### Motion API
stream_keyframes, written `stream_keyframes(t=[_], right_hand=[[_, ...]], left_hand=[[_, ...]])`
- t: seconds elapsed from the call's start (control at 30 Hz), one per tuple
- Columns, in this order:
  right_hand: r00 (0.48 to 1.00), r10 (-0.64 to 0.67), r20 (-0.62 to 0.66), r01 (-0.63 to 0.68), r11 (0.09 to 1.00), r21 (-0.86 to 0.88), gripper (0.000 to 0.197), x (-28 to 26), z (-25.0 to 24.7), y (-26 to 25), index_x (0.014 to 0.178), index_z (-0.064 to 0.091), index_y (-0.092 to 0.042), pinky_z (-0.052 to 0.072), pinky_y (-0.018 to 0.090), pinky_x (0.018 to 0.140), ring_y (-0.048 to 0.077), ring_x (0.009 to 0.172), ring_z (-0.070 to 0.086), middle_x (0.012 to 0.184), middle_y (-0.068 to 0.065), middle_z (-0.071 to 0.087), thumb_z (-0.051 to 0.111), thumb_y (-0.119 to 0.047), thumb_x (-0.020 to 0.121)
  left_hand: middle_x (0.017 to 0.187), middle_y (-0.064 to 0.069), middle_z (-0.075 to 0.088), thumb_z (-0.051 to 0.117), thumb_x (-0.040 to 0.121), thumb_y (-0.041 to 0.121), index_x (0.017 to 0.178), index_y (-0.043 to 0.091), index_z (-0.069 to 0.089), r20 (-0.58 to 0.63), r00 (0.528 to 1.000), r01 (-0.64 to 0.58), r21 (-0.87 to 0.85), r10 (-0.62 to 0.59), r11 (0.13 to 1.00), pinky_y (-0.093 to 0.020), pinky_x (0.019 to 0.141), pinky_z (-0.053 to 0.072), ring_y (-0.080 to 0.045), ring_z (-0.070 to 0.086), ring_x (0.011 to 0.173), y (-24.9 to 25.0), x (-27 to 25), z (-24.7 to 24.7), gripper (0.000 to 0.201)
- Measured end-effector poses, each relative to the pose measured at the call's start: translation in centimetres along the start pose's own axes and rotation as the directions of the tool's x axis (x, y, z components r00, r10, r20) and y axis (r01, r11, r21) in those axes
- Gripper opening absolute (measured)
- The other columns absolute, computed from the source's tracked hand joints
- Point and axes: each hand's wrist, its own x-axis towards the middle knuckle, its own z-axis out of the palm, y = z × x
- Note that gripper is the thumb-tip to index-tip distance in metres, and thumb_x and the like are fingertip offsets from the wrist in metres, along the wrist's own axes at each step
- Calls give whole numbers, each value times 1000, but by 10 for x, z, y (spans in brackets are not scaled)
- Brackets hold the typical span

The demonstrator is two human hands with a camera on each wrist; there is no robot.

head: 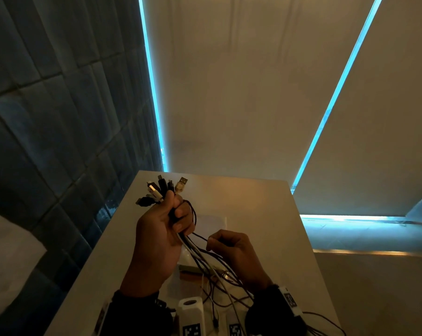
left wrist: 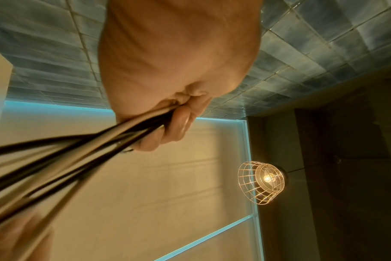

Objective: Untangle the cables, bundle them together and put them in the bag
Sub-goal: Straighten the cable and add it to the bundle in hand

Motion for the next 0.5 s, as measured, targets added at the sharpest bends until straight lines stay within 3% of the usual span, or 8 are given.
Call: stream_keyframes(t=[0.17,0.3,0.43,0.5], right_hand=[[995,96,-27,-97,995,-19,22,2,0,38,68,68,-14,47,25,72,9,69,58,68,-4,64,63,-12,89],[982,185,-39,-187,981,-50,21,0,0,64,69,69,-11,49,31,66,13,64,60,64,-3,64,63,-15,89],[978,192,-83,-201,972,-123,19,1,-2,77,71,70,-7,50,25,67,6,65,61,63,-6,64,64,-14,87],[975,204,-88,-214,969,-121,21,1,-4,84,69,69,-6,54,36,71,12,67,63,65,5,66,65,-18,86]], left_hand=[[55,4,33,39,92,31,65,16,44,-3,1000,6,32,-6,999,-22,45,25,-7,25,42,0,-1,-2,31],[55,4,33,39,92,31,67,15,44,-5,1000,18,41,-18,999,-21,43,24,-6,24,42,1,-1,-5,30],[55,4,33,38,94,30,66,16,45,-7,1000,25,43,-25,999,-22,44,22,-6,23,41,1,0,-5,32],[55,5,33,39,93,30,66,16,45,0,1000,27,42,-27,999,-22,44,22,-6,23,41,3,1,-4,31]])
